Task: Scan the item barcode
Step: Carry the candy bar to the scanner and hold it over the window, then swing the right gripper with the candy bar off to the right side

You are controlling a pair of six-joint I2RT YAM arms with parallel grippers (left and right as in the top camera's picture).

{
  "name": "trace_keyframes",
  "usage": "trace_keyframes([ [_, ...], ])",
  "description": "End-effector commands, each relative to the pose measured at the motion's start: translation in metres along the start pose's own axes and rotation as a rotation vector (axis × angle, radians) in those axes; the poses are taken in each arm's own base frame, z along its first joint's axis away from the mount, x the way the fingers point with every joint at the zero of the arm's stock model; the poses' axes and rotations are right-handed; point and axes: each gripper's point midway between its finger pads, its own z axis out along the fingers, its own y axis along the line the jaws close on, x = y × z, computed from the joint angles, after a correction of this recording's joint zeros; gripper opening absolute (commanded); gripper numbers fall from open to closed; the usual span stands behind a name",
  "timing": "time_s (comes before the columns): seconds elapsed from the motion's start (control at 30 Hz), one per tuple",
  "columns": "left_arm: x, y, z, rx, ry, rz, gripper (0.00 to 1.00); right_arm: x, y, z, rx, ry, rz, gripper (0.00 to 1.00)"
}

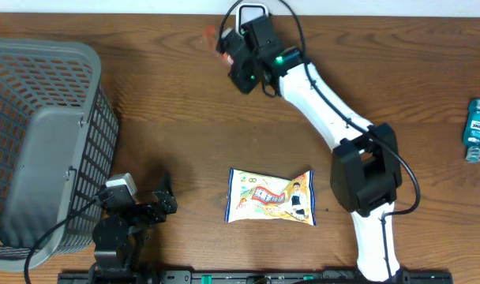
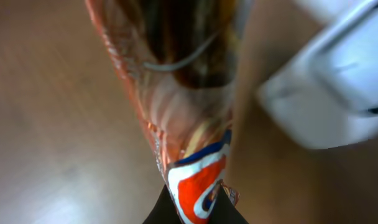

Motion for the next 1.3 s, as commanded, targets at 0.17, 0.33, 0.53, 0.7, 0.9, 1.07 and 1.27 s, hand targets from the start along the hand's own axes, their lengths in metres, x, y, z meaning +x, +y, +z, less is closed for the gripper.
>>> trace_keyframes([
  [0.17,0.002,0.000,0.001,0.005,0.005,-0.011,0.98,-0.022,-0.086,0.011,0.300,-0.064,-0.143,0.01],
  [0.33,0.002,0.000,0.001,0.005,0.005,-0.010,0.98,-0.031,-0.112,0.034,0.387,-0.051,-0.218,0.01],
  [0.53,0.002,0.000,0.001,0.005,0.005,-0.011,0.98,-0.045,-0.140,0.032,0.440,-0.110,-0.208,0.01],
  [0.7,0.002,0.000,0.001,0.005,0.005,-0.011,0.98,-0.042,-0.151,0.028,0.450,-0.108,-0.190,0.01],
  [0.9,0.002,0.000,0.001,0.005,0.005,-0.011,0.98,-0.030,-0.163,-0.001,0.493,-0.037,-0.093,0.01],
  [1.07,0.002,0.000,0.001,0.005,0.005,-0.011,0.98,0.021,-0.201,-0.077,0.663,0.202,0.051,0.01],
  [1.27,0.002,0.000,0.001,0.005,0.005,-0.011,0.98,0.152,-0.227,-0.162,0.735,0.500,0.610,0.01],
])
